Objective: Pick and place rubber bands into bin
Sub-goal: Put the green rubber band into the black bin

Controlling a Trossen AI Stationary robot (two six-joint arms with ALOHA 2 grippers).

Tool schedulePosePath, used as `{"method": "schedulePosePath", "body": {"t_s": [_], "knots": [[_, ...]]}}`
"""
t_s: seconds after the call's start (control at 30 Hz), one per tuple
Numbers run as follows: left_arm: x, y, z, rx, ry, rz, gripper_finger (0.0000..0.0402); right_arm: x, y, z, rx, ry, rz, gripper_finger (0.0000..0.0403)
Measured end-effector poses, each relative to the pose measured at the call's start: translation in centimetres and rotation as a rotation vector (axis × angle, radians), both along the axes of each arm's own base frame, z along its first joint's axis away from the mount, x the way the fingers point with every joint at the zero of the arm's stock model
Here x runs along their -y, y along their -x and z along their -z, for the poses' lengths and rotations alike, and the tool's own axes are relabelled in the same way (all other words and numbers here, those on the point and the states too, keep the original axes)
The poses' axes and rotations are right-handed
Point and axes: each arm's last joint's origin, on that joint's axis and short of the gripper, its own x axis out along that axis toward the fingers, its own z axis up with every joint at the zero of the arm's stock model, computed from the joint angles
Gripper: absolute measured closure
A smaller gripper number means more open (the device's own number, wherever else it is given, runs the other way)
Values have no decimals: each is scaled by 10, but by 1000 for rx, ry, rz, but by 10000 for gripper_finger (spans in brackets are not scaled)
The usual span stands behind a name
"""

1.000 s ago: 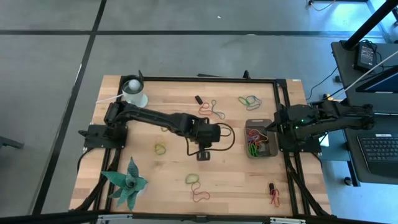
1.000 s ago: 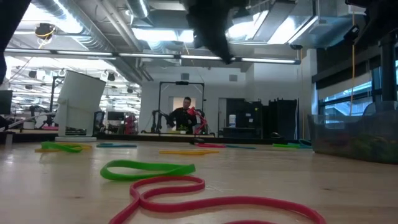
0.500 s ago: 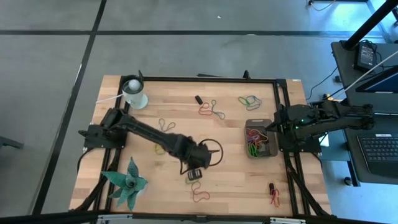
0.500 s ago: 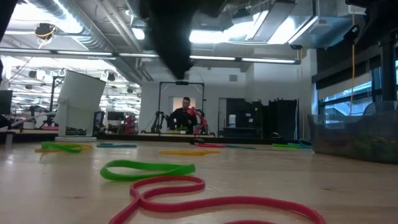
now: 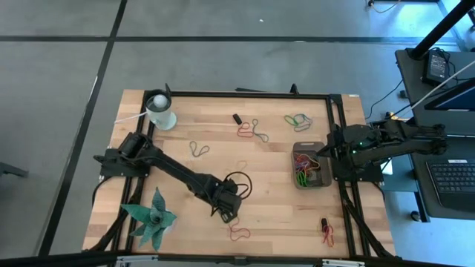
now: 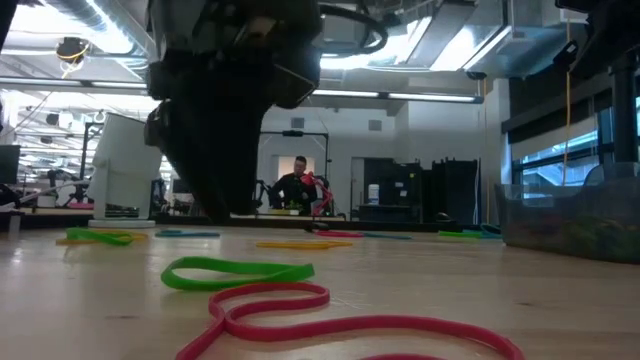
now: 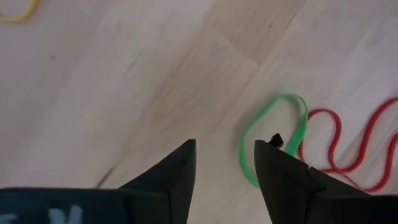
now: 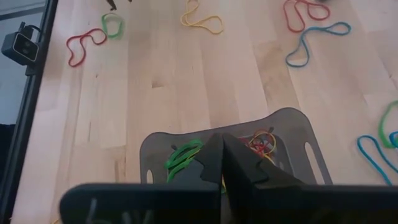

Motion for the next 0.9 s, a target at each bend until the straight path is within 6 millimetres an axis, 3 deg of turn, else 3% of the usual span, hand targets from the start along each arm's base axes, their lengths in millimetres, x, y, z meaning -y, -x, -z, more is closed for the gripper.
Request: {"method": "schedulePosePath", "body": {"t_s": [0.27, 0.63, 0.77, 0.9], "knots": [[14, 10, 12, 11, 19, 7, 251, 0, 0, 0, -1, -14, 14, 397], [26, 3, 43, 21, -24, 43, 257, 0, 0, 0, 0, -19, 20, 397], [24, 6, 45, -6, -69, 45, 293, 0, 0, 0, -1, -18, 19, 397], [21, 8, 46, -17, -123, 36, 370, 0, 0, 0, 0, -14, 15, 390]]}}
